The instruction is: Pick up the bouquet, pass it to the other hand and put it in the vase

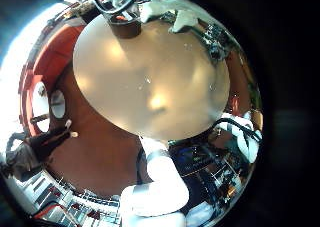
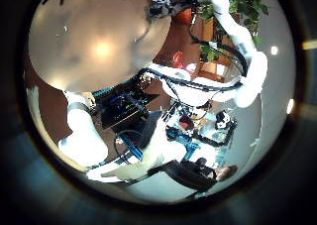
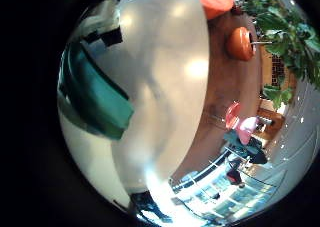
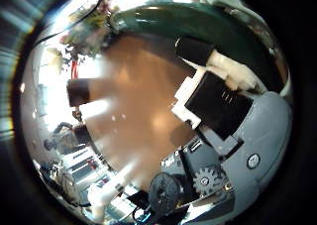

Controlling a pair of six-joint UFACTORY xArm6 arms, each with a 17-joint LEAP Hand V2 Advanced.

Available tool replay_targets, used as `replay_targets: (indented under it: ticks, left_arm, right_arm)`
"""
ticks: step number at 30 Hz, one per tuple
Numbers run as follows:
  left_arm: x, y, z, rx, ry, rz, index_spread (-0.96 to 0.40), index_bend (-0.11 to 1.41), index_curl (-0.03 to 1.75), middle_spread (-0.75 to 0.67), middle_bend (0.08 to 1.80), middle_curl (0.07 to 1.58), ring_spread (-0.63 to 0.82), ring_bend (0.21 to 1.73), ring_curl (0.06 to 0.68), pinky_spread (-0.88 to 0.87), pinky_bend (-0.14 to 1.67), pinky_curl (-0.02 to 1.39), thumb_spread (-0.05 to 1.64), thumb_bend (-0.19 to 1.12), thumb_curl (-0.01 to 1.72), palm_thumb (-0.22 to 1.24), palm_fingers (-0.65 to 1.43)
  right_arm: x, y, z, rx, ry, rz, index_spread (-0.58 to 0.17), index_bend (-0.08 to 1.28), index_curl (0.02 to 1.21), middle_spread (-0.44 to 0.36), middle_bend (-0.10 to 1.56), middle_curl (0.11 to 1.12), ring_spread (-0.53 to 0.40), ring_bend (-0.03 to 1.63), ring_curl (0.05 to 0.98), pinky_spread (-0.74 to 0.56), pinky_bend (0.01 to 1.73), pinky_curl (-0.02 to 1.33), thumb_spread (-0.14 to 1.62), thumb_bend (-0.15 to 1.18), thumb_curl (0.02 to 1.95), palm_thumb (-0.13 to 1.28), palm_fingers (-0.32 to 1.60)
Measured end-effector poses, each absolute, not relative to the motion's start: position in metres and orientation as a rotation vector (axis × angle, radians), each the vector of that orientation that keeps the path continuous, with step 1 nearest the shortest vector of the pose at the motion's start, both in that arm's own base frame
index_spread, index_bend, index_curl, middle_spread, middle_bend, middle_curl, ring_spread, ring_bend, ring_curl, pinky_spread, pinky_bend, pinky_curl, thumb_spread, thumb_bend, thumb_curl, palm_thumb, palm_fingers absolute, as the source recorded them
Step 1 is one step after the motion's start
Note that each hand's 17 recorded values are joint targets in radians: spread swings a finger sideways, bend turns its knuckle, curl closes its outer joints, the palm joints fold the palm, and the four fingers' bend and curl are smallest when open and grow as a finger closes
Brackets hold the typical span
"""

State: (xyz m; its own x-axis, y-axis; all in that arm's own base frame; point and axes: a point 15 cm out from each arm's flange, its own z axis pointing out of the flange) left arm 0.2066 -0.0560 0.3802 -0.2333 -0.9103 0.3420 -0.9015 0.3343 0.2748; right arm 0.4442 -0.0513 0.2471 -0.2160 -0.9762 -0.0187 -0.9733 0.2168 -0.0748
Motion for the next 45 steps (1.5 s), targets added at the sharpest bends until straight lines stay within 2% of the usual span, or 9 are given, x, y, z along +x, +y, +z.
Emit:
replay_targets:
  ticks: [3, 9, 13, 21, 29, 35, 45]
  left_arm:
    - [0.206, -0.054, 0.38, 1.591, -2.161, -0.026, 0.08, 0.18, 0.36, 0.44, 0.19, 0.33, 0.58, 0.44, 0.209, 0.55, 0.18, 0.26, 1.13, -0.02, 0.3, 0.22, 0.09]
    - [0.212, -0.054, 0.384, 1.595, -2.165, -0.011, 0.08, 0.18, 0.36, 0.44, 0.19, 0.33, 0.58, 0.44, 0.209, 0.55, 0.18, 0.26, 1.13, -0.02, 0.3, 0.22, 0.09]
    - [0.216, -0.053, 0.383, 1.599, -2.163, -0.007, 0.08, 0.18, 0.36, 0.44, 0.19, 0.33, 0.58, 0.44, 0.209, 0.55, 0.18, 0.26, 1.13, -0.02, 0.3, 0.22, 0.09]
    - [0.236, -0.055, 0.385, 1.631, -2.121, 0.086, 0.1, 0.19, 0.37, 0.43, 0.2, 0.33, 0.58, 0.45, 0.21, 0.54, 0.18, 0.25, 1.13, -0.02, 0.3, 0.22, 0.14]
    - [0.26, -0.074, 0.414, 1.578, -2.002, 0.364, 0.12, 0.19, 0.38, 0.41, 0.2, 0.34, 0.56, 0.46, 0.211, 0.52, 0.18, 0.25, 1.13, -0.02, 0.3, 0.23, 0.18]
    - [0.269, -0.077, 0.427, 1.528, -1.917, 0.498, 0.13, 0.19, 0.38, 0.39, 0.2, 0.35, 0.55, 0.48, 0.214, 0.51, 0.17, 0.24, 1.13, -0.02, 0.3, 0.23, 0.21]
    - [0.252, -0.073, 0.429, 1.506, -1.921, 0.478, 0.14, 0.19, 0.39, 0.38, 0.21, 0.35, 0.54, 0.49, 0.207, 0.5, 0.18, 0.24, 1.13, -0.02, 0.29, 0.23, 0.21]
  right_arm:
    - [0.439, -0.056, 0.286, -1.892, 2.362, -0.152, -0.344, 1.07, 0.94, -0.149, 1.32, 0.82, -0.218, 1.42, 0.644, -0.21, 1.44, 0.53, 0.91, 0.13, 0.73, 1.16, 1.15]
    - [0.406, -0.062, 0.344, -1.885, 2.317, -0.194, -0.311, 1.11, 0.96, -0.131, 1.36, 0.81, -0.208, 1.44, 0.673, -0.19, 1.44, 0.57, 0.89, 0.11, 0.8, 1.16, 1.13]
    - [0.399, -0.062, 0.4, -1.824, 2.237, -0.27, -0.295, 1.12, 0.97, -0.124, 1.37, 0.8, -0.203, 1.45, 0.684, -0.19, 1.43, 0.59, 0.88, 0.1, 0.84, 1.15, 1.12]
    - [0.389, -0.021, 0.471, -1.742, 2.003, -0.106, -0.268, 1.13, 0.96, -0.115, 1.39, 0.79, -0.196, 1.45, 0.695, -0.18, 1.4, 0.63, 0.86, 0.08, 0.93, 1.12, 1.13]
    - [0.38, 0.027, 0.534, -1.628, 1.703, 0.113, -0.254, 1.14, 0.96, -0.111, 1.4, 0.77, -0.191, 1.46, 0.701, -0.18, 1.37, 0.68, 0.85, 0.06, 1.01, 1.12, 1.13]
    - [0.371, 0.033, 0.55, -1.577, 1.612, 0.185, -0.248, 1.14, 0.96, -0.11, 1.4, 0.76, -0.189, 1.46, 0.702, -0.18, 1.35, 0.7, 0.85, 0.05, 1.06, 1.12, 1.14]
    - [0.366, 0.011, 0.526, -1.609, 1.714, 0.173, -0.242, 1.15, 0.95, -0.108, 1.41, 0.75, -0.19, 1.45, 0.704, -0.19, 1.33, 0.75, 0.85, 0.03, 1.14, 1.11, 1.13]
